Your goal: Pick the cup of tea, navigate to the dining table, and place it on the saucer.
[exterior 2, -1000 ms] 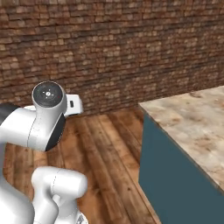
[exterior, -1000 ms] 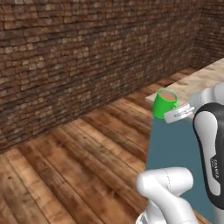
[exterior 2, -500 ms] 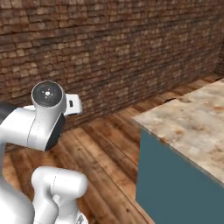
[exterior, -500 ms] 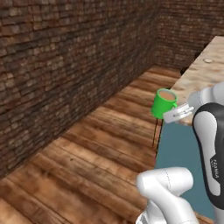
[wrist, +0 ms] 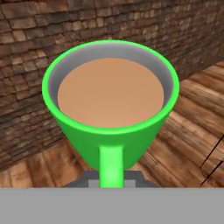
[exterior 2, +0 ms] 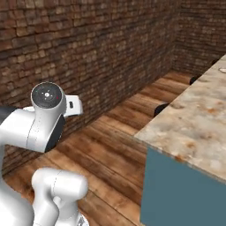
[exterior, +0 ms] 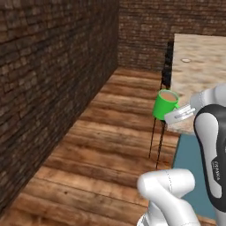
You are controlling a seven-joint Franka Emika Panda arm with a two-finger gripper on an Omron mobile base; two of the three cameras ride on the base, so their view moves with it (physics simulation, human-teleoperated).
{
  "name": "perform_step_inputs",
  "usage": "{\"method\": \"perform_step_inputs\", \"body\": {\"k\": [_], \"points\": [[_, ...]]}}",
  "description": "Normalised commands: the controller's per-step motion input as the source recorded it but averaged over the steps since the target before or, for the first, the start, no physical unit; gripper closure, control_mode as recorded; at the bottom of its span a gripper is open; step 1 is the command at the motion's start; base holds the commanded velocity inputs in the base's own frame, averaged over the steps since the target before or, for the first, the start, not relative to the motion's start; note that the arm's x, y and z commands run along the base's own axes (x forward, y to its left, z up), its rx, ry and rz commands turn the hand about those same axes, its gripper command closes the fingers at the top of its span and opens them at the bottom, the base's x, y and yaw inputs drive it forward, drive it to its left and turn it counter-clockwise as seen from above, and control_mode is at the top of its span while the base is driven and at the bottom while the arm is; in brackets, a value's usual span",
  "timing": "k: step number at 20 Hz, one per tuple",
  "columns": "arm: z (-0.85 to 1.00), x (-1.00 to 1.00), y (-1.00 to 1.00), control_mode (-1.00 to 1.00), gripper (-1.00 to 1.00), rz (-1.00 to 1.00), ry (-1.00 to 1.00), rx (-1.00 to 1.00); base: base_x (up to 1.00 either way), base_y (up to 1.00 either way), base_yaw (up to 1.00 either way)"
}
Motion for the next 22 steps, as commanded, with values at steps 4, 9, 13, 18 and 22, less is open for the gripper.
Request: {"method": "perform_step_inputs", "body": {"k": [4,9,13,18,22], "points": [[0.0,0.0,0.0,1.0,1.0,0.0,0.0,0.0,1.0,0.64,-0.48],[0.0,0.0,0.0,1.0,1.0,0.0,0.0,0.0,1.0,0.62,-0.5],[0.0,0.0,0.0,1.0,1.0,0.0,0.0,0.0,1.0,0.6,-0.52],[0.0,0.0,0.0,1.0,1.0,0.0,0.0,0.0,1.0,0.6,-0.52],[0.0,0.0,0.0,1.0,1.0,0.0,0.0,0.0,1.0,0.62,-0.51]]}}
